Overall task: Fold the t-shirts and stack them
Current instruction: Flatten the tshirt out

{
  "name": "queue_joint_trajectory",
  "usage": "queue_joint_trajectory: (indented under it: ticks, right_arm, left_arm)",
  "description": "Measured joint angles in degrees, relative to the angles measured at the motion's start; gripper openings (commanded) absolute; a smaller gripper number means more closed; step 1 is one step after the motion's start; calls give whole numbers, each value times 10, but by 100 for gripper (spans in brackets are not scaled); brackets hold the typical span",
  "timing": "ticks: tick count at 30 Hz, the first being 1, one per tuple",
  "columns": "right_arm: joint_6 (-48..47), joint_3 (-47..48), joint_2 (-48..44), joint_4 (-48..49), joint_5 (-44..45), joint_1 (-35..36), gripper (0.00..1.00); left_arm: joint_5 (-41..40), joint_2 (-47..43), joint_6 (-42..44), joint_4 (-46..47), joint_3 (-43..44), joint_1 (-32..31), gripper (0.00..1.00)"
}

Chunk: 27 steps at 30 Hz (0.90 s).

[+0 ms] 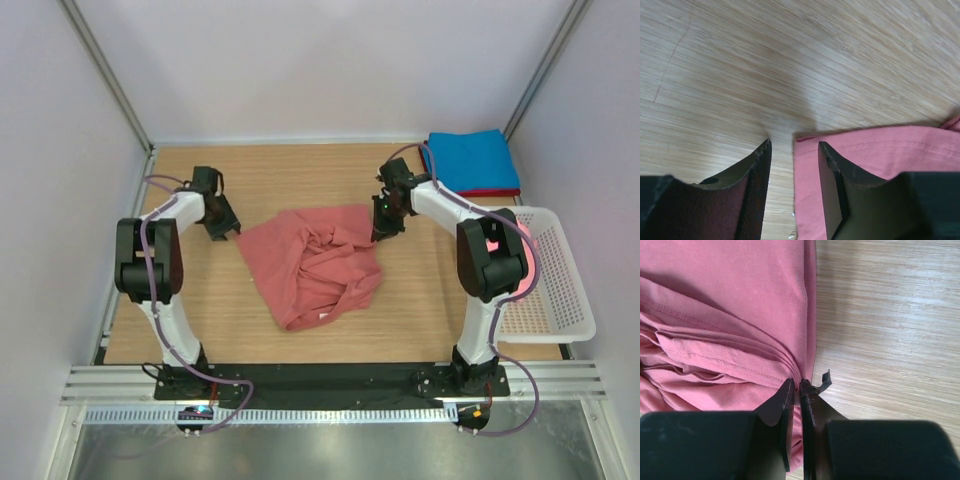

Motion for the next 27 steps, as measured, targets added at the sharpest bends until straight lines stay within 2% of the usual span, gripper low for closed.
queue_joint_trajectory:
  ticks: [5,14,17,21,27]
  right_arm:
    - [0,0,0,-4,5,0,14]
    - [-3,1,0,-13,5,0,15]
    - [-5,1,0,-16,5,0,15]
    - [-4,1,0,-21,6,0,15]
    - [10,25,0,-52,32,0,9]
  left_arm:
    - [-40,1,12,-17,5,-37,43]
    - [-79,16,19,-53,26,-65,34]
    - [-91,34,23,-70,52,-65,27]
    - [-104,60,33,-91,91,-65,0]
    - [-111,83,45,-140,155,-67,0]
